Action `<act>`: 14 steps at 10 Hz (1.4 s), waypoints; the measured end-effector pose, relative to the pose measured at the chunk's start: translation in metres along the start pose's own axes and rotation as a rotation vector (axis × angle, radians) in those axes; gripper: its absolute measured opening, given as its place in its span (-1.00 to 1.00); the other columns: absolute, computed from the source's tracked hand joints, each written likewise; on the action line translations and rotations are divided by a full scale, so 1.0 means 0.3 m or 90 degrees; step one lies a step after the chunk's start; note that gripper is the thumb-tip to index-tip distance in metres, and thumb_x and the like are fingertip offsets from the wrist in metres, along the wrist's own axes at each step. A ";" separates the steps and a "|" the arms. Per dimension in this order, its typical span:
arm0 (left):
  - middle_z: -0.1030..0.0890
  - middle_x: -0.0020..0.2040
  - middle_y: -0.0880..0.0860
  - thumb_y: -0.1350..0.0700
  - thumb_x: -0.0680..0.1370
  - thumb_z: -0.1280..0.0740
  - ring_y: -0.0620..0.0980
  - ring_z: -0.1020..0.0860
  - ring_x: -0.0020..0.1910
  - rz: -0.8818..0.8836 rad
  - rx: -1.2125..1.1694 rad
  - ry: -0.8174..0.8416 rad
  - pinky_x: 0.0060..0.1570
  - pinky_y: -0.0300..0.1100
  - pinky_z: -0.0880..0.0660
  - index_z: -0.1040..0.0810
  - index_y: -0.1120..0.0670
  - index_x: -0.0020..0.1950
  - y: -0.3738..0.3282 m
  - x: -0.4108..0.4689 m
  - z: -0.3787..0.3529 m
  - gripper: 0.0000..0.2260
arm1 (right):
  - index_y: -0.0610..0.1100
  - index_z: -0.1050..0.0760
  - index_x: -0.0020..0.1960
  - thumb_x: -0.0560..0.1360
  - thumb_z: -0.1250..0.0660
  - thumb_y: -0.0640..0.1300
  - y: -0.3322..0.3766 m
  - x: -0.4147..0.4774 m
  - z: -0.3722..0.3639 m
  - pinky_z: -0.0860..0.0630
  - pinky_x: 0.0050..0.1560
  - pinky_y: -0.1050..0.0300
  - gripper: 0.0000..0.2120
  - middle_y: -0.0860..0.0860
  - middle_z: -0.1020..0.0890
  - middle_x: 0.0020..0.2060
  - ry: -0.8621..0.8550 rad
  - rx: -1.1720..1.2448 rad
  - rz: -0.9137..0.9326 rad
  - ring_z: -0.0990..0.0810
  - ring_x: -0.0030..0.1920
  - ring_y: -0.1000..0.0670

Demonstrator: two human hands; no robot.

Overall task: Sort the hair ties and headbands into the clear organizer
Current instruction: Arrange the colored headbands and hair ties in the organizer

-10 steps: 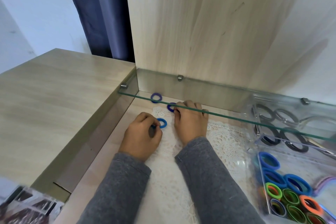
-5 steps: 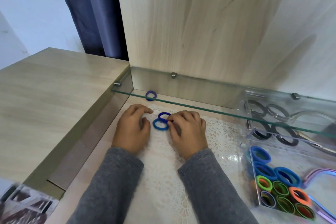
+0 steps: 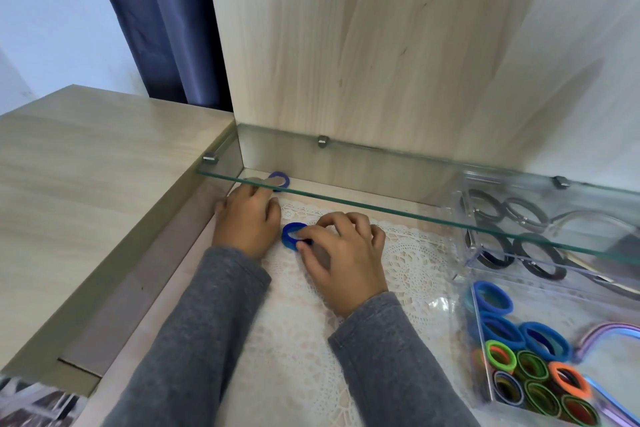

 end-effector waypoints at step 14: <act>-0.57 -0.03 -0.22 0.10 0.44 -0.33 -0.14 -0.57 0.00 -0.188 -0.225 -0.004 0.09 0.13 -0.48 -0.50 -0.10 -0.10 -0.014 -0.156 0.086 -0.89 | 0.06 0.03 0.54 0.62 0.13 0.14 -0.091 0.022 0.011 0.17 0.48 -0.20 -0.49 0.01 0.03 0.54 0.253 -0.146 -0.195 0.09 0.53 -0.09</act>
Point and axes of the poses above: each hand's wrist, its own x-axis towards the middle knuckle, its own z-axis out of the back of the hand, y = z × x, the point moved 2 cm from there along x, towards the middle knuckle
